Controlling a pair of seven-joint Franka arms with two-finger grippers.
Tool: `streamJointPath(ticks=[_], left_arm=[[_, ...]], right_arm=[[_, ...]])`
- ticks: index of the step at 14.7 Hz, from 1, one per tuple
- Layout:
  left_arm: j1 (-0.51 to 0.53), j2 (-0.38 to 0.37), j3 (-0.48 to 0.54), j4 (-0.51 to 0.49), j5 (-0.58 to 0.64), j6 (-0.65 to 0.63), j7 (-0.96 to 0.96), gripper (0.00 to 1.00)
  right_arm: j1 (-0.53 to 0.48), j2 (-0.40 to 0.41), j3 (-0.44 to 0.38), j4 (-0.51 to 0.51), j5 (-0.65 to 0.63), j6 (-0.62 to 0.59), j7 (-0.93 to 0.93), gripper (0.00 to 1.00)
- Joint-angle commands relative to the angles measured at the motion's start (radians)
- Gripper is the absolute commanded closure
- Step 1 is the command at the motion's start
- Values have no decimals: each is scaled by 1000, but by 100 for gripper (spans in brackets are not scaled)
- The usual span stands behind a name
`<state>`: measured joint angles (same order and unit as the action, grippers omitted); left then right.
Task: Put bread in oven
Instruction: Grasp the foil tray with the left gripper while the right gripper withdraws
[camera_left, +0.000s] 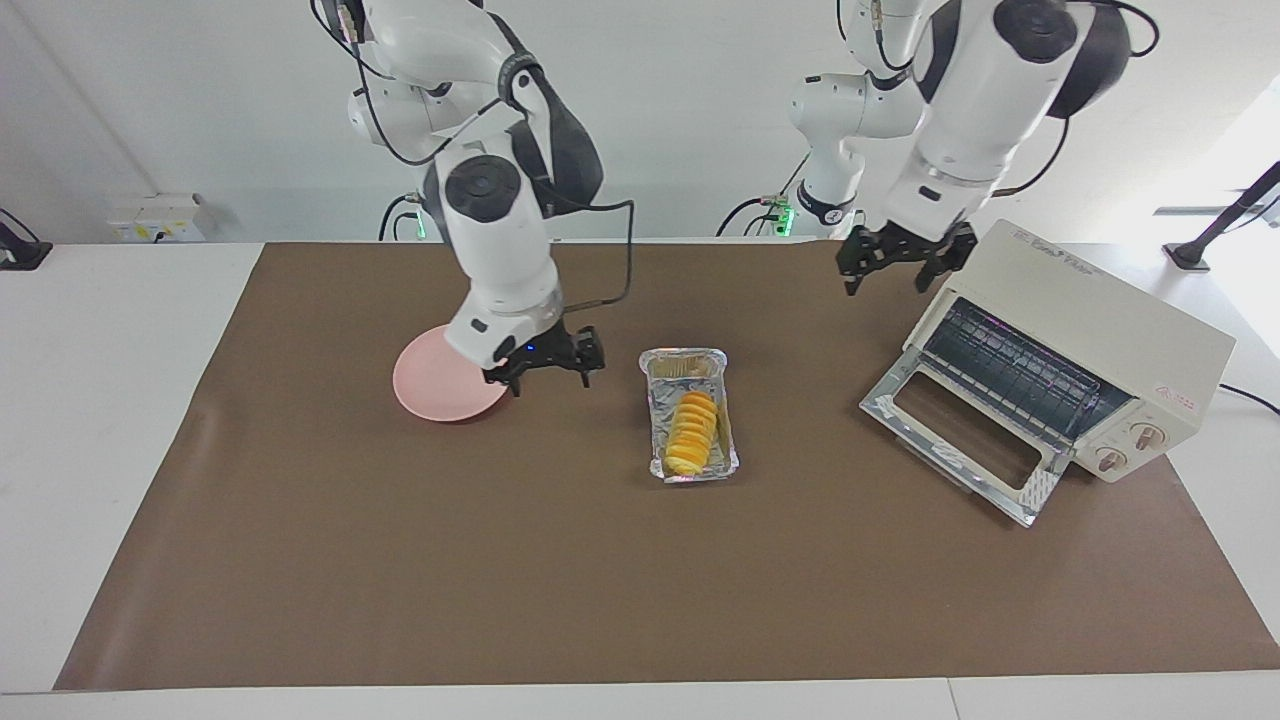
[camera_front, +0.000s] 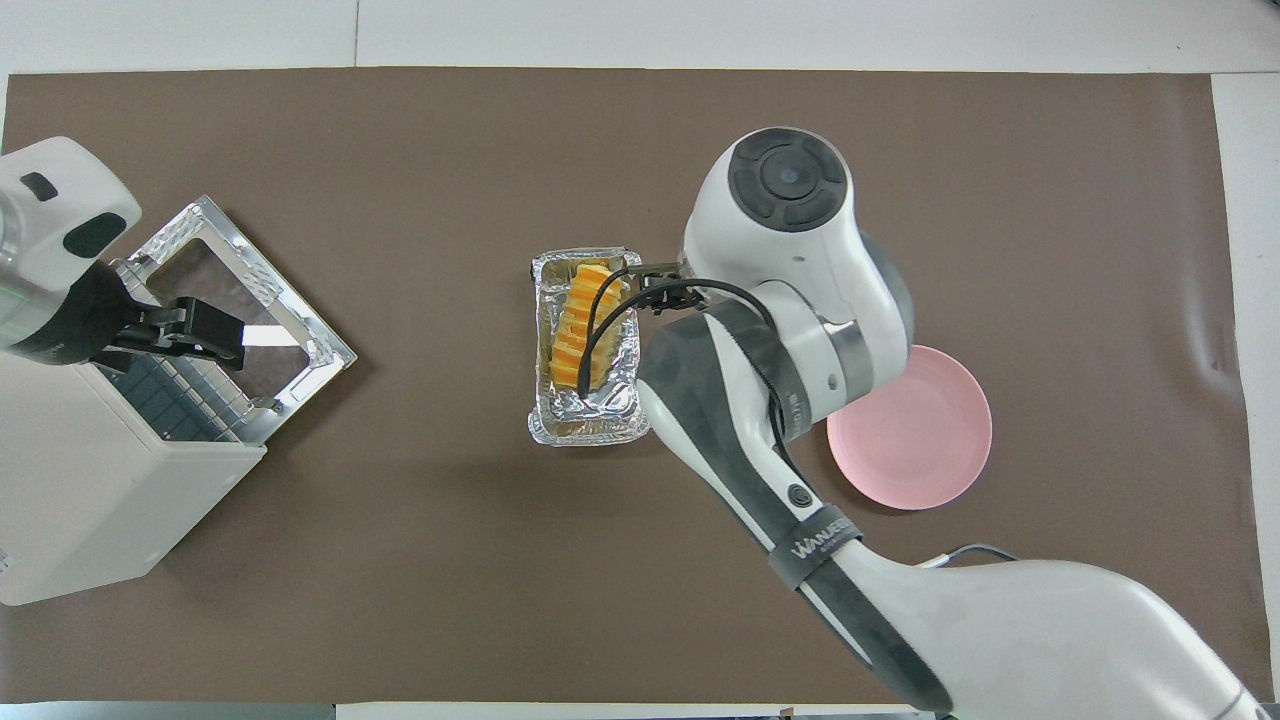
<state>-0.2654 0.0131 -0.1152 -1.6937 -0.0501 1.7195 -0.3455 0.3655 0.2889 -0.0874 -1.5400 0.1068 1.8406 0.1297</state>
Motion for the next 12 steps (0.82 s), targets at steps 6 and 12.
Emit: streamJointPath(ticks=[6,12], left_arm=[[-314,298,16,-14,-31,364,-257,0],[-383,459,25,31,-30,447,-352,0]], right_arm=[[-278,-192,12,-23,-28,-182,-387,0],[-313,-295,12,-29,-49,-317,-418,0]])
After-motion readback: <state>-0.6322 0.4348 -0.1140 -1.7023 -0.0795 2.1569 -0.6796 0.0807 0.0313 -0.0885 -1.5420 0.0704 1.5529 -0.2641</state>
